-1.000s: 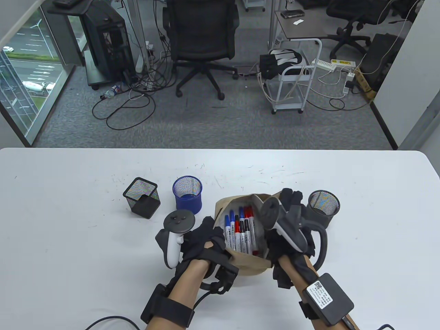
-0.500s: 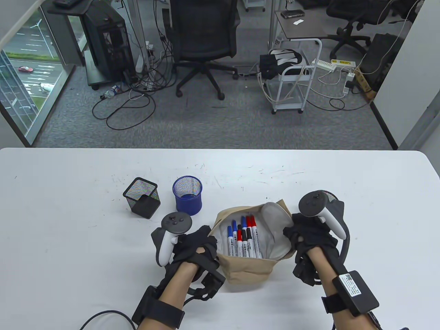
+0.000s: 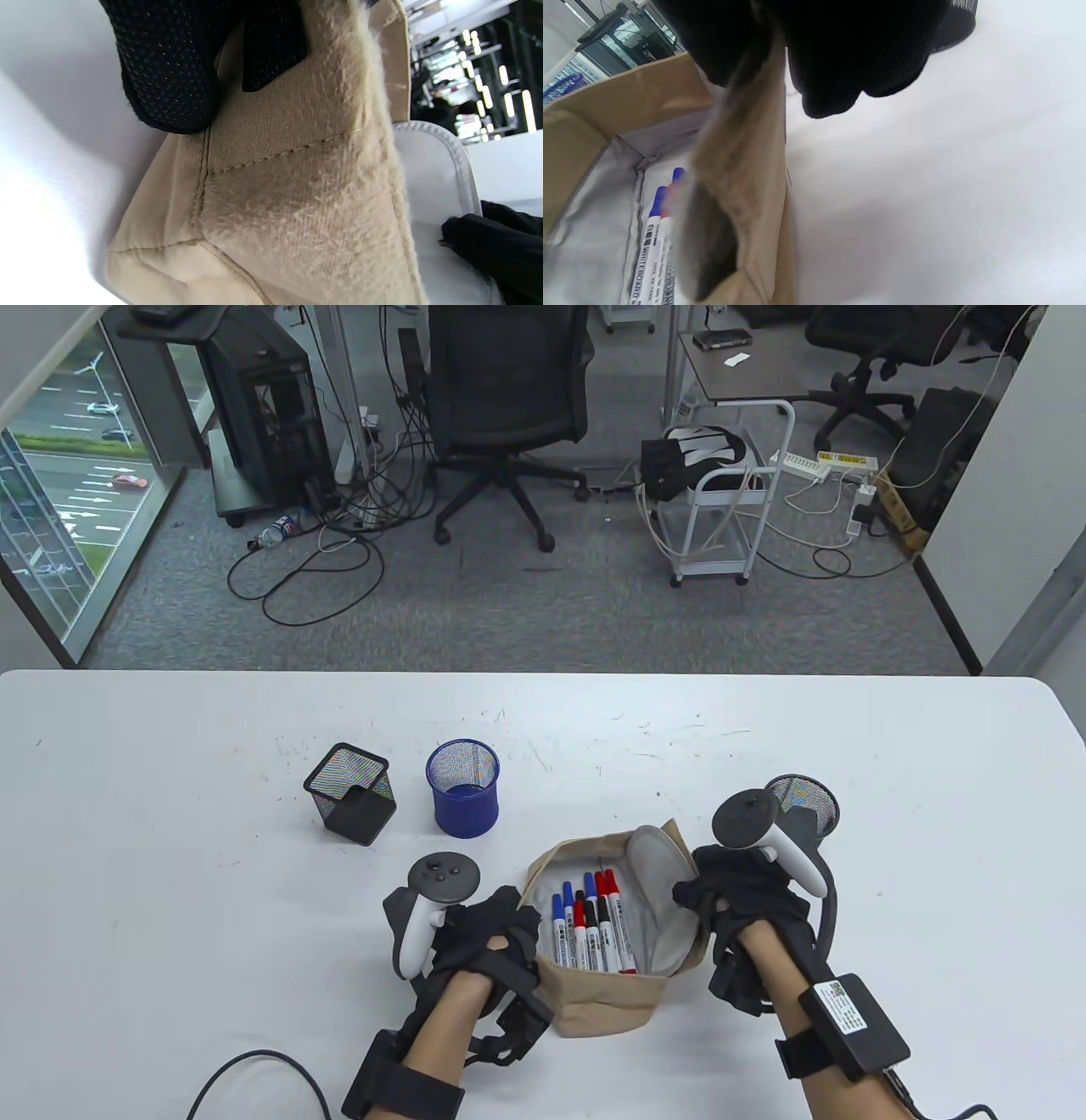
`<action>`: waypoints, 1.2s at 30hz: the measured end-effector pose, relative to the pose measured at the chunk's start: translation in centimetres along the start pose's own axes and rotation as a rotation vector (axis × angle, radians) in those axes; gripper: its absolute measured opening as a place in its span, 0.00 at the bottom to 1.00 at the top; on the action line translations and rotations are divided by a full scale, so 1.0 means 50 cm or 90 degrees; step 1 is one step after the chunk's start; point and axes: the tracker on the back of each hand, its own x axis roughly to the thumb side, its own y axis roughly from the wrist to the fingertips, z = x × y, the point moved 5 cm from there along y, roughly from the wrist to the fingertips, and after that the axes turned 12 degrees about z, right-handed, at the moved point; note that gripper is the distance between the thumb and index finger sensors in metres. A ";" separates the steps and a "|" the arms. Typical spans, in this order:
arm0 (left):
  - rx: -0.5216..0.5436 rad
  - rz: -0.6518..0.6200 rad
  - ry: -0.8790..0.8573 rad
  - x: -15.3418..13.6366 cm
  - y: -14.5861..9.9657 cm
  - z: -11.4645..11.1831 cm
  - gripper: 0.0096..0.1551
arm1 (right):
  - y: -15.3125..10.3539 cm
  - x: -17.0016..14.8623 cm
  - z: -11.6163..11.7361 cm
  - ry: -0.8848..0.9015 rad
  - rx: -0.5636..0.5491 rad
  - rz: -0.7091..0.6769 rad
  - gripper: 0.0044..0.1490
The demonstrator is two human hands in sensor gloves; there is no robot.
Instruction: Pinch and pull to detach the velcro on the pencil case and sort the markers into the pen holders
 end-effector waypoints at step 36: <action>0.001 -0.083 -0.166 -0.053 -0.005 -0.022 0.45 | 0.076 0.223 0.169 -0.271 -0.021 0.094 0.40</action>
